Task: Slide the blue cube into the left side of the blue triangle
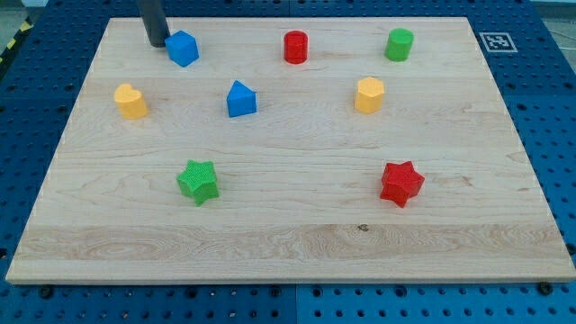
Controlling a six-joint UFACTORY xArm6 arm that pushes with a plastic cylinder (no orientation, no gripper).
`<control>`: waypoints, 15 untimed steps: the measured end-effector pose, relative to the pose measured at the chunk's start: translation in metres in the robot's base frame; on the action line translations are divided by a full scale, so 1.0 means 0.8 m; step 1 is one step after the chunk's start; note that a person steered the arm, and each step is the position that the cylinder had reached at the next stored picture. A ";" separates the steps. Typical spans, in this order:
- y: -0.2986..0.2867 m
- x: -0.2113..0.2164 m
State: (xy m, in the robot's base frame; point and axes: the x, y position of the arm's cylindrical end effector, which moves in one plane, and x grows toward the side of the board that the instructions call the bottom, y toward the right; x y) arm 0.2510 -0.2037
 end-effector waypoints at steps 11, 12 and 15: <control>0.078 0.041; 0.078 0.056; 0.079 0.105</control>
State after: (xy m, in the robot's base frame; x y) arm 0.3350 -0.1403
